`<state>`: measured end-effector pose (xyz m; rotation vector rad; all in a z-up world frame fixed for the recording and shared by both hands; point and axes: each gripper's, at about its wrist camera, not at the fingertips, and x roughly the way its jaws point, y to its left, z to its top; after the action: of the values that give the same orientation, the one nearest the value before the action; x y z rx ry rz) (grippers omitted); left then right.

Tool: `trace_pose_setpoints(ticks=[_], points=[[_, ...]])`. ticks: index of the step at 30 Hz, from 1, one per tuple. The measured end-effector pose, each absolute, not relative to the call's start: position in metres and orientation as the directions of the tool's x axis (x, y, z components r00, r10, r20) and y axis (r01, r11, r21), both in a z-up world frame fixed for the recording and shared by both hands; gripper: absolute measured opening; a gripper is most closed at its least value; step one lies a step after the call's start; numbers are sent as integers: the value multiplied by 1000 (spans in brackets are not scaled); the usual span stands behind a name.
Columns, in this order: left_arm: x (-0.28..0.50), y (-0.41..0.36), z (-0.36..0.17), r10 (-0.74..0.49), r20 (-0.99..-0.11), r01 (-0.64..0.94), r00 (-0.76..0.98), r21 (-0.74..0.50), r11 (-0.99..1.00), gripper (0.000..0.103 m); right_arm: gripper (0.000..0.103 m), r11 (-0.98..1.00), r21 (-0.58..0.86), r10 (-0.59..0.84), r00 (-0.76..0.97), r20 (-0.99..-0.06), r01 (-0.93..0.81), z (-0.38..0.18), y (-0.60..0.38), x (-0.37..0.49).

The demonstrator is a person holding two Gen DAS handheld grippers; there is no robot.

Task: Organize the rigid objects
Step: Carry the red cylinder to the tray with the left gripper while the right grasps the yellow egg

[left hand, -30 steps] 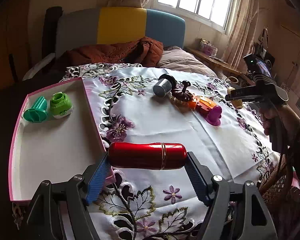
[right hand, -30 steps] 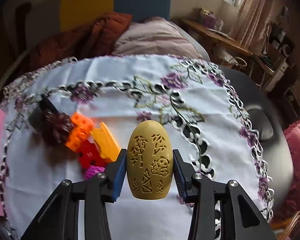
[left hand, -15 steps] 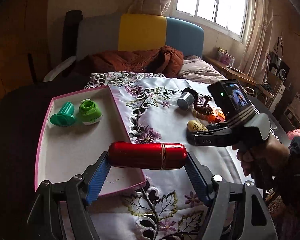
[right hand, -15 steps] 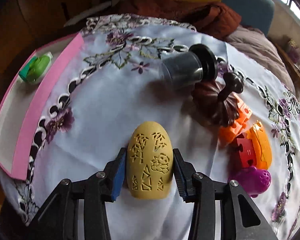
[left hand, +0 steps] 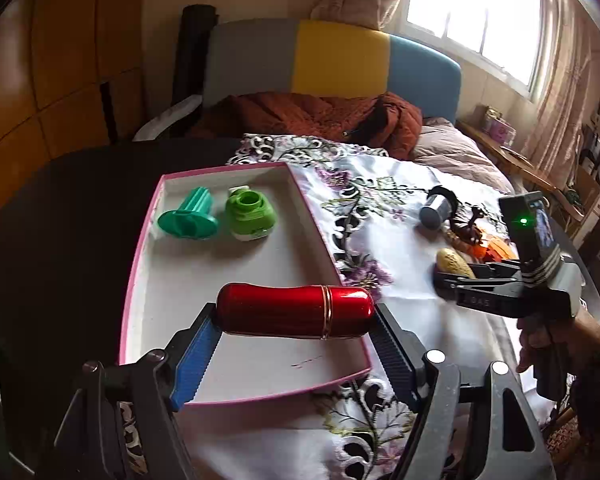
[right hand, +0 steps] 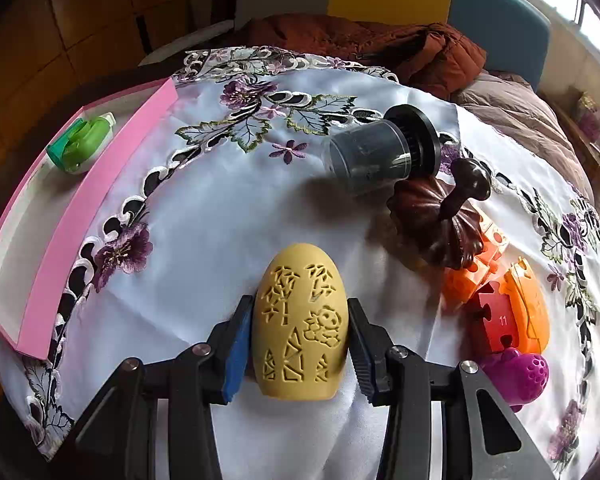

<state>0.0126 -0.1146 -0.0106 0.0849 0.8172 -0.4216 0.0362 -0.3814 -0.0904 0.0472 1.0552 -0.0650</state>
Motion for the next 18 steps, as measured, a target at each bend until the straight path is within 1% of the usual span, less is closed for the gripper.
trace_pose_setpoints(ticks=[12,15,18], points=[[71,-62,-22,-289,-762,288,580,-140,947,76,46,997,-36,-63,483,-873,65,-90,-376,37],[91,-60,-28,-279,-779,292,562,-130,948,76,45,997,-37,-62,481,-875,62,-90,-377,37],[108,-65,-37,-245,-788,303,565,-78,950,76,45,997,-39,-63,480,-875,61,-90,-377,37]])
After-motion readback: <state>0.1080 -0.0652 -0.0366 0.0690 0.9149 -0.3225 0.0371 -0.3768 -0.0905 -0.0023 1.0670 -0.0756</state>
